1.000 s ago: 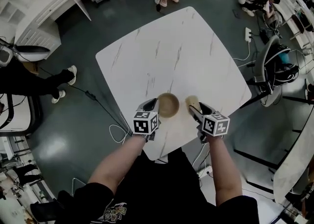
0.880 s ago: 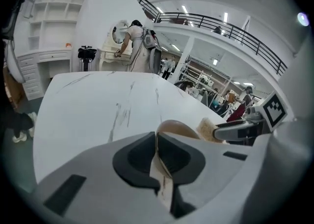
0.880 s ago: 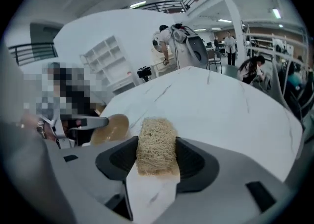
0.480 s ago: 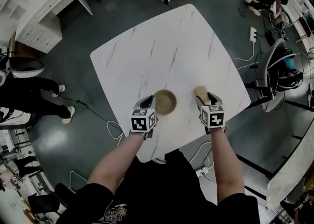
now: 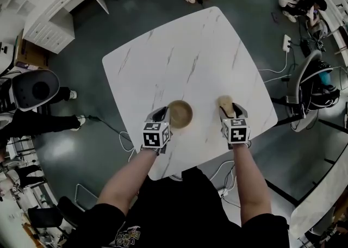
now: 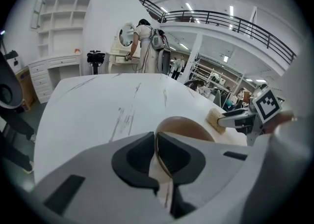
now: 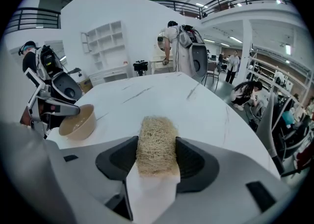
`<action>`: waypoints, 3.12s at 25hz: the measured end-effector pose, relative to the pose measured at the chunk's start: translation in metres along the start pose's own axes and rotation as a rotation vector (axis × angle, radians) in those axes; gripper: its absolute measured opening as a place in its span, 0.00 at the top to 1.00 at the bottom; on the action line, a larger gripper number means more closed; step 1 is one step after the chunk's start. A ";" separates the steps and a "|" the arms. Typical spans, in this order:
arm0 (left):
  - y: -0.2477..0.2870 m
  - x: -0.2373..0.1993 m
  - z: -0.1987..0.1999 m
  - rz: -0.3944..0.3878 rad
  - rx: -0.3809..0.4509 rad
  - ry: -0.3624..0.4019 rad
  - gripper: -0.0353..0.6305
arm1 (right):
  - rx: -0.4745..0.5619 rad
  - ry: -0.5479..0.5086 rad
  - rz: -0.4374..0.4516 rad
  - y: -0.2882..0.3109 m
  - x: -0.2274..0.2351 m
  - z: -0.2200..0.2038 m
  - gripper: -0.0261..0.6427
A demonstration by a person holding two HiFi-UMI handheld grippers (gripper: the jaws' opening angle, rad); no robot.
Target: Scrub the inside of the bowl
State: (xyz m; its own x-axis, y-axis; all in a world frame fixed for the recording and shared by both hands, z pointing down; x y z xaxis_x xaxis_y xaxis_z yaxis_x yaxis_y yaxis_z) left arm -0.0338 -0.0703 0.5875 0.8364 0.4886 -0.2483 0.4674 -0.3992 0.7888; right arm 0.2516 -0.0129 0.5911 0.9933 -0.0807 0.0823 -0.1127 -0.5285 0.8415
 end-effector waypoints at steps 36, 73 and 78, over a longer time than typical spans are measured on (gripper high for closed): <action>-0.113 -0.033 -0.011 0.058 0.184 -0.011 0.94 | 0.298 0.142 -0.006 -0.104 -0.001 0.011 0.93; -0.237 -0.004 -0.088 -0.484 0.047 0.143 0.94 | 0.362 0.247 0.194 -0.218 -0.294 -0.094 0.93; -0.243 0.008 -0.089 -0.509 0.047 0.188 0.94 | 0.382 0.206 0.197 -0.225 -0.297 -0.084 0.93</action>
State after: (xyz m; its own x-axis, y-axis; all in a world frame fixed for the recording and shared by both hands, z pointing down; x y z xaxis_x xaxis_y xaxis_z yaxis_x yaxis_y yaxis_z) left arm -0.1662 0.0990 0.4440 0.4374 0.7576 -0.4845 0.8159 -0.1077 0.5681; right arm -0.0164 0.2011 0.4224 0.9319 -0.0621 0.3573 -0.2623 -0.7958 0.5458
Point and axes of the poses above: the fingertips, and each gripper's own axes: y forward along the fingers, x to its right, z out of its top, the point moved 7 cm from there along -y, backward along the fingers, and after that the axes turned 8 degrees about -x, right-handed, at the moved point
